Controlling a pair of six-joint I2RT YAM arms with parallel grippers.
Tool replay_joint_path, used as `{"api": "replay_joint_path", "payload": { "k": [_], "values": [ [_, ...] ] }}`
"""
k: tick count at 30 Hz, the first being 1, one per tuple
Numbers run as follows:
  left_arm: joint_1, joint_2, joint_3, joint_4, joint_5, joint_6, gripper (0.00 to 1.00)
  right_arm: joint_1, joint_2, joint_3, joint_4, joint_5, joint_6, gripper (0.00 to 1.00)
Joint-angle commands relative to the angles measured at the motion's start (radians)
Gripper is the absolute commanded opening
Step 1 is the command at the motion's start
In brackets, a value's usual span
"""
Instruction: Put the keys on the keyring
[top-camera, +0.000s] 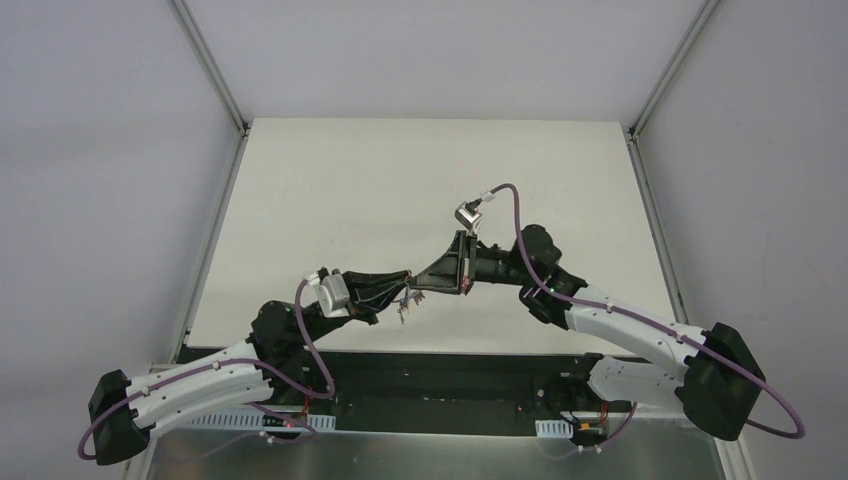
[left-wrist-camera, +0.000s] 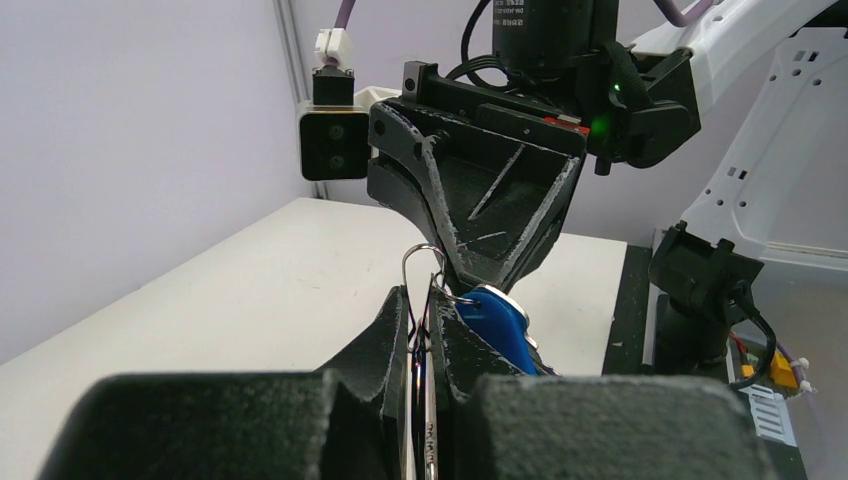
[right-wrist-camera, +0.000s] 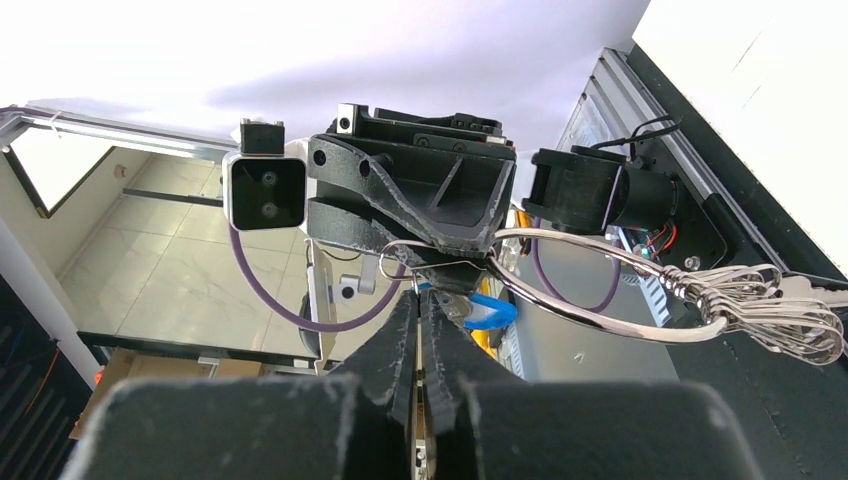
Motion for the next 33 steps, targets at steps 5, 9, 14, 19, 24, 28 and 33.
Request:
{"api": "replay_joint_path", "payload": {
  "k": [5,9,14,19,24,28,33],
  "values": [
    [-0.010,0.006,0.005,0.062,0.076,0.001,0.00,-0.006,-0.053,0.016,0.065,0.098,-0.021,0.00],
    [-0.011,0.012,0.010,0.052,0.087,0.000,0.00,-0.006,-0.078,0.029,0.033,0.104,-0.039,0.00],
    [-0.012,0.020,0.016,0.047,0.107,-0.005,0.00,-0.006,-0.084,0.037,0.017,0.105,-0.046,0.00],
    [-0.011,0.007,0.016,0.040,0.115,-0.007,0.00,-0.005,-0.069,0.029,0.024,0.101,-0.039,0.00],
    [-0.011,0.006,0.023,0.014,0.139,-0.003,0.05,-0.005,-0.072,0.028,0.035,0.097,-0.037,0.00],
    [-0.012,0.004,0.037,-0.041,0.140,0.006,0.25,-0.004,-0.083,0.032,0.034,0.095,-0.040,0.00],
    [-0.012,0.021,0.052,-0.080,0.131,0.014,0.37,-0.004,-0.105,0.056,-0.004,0.093,-0.058,0.00]
  ]
}}
